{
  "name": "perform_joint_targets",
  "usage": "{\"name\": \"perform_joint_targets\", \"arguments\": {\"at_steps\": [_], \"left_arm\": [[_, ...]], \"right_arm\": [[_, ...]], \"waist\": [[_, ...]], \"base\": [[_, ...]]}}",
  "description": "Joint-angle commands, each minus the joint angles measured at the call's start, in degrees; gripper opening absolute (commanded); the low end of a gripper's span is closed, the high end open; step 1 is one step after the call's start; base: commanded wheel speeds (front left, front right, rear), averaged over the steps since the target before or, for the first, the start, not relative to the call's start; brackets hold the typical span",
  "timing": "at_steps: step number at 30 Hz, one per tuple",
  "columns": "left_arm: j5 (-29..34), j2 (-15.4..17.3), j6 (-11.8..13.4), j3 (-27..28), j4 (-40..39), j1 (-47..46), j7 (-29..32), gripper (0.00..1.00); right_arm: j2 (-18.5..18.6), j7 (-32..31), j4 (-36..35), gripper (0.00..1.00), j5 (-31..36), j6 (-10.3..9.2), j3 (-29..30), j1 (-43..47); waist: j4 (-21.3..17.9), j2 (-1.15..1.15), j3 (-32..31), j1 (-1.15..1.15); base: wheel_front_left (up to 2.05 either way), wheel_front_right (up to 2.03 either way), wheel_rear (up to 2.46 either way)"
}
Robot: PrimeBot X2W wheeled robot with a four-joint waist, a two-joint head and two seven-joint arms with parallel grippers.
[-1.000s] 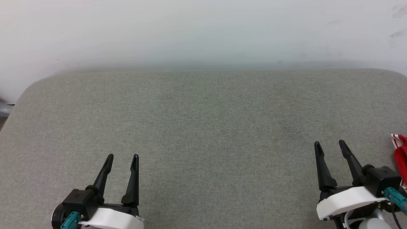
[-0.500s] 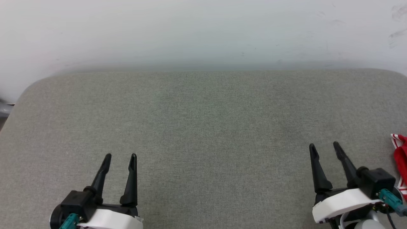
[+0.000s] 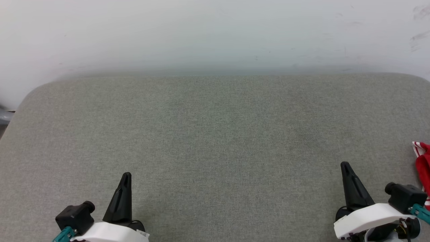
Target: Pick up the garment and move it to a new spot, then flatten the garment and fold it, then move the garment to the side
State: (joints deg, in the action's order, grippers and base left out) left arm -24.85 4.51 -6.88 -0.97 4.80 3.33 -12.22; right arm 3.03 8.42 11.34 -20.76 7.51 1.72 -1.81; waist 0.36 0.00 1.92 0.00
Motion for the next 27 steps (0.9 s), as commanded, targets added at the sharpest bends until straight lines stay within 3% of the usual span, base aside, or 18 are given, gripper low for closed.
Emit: {"name": "perform_joint_targets", "arguments": {"at_steps": [1, 27], "left_arm": [[-1.63, 0.14, -0.07, 0.39, -0.58, -1.44, 0.26, 0.00], [-24.44, 0.17, -0.32, 1.99, 2.77, -4.40, 5.82, 0.00]], "right_arm": [[-0.03, -0.27, -0.70, 0.00, -1.80, 0.01, 0.29, -1.18], [-0.08, -5.19, 0.33, 0.00, -25.26, 0.00, 1.82, -2.49]], "waist": [[0.00, 0.00, -0.01, 0.00], [-0.08, 0.00, -0.41, 0.00]], "base": [[0.00, 0.00, 0.00], [0.00, 0.00, 0.00]]}}
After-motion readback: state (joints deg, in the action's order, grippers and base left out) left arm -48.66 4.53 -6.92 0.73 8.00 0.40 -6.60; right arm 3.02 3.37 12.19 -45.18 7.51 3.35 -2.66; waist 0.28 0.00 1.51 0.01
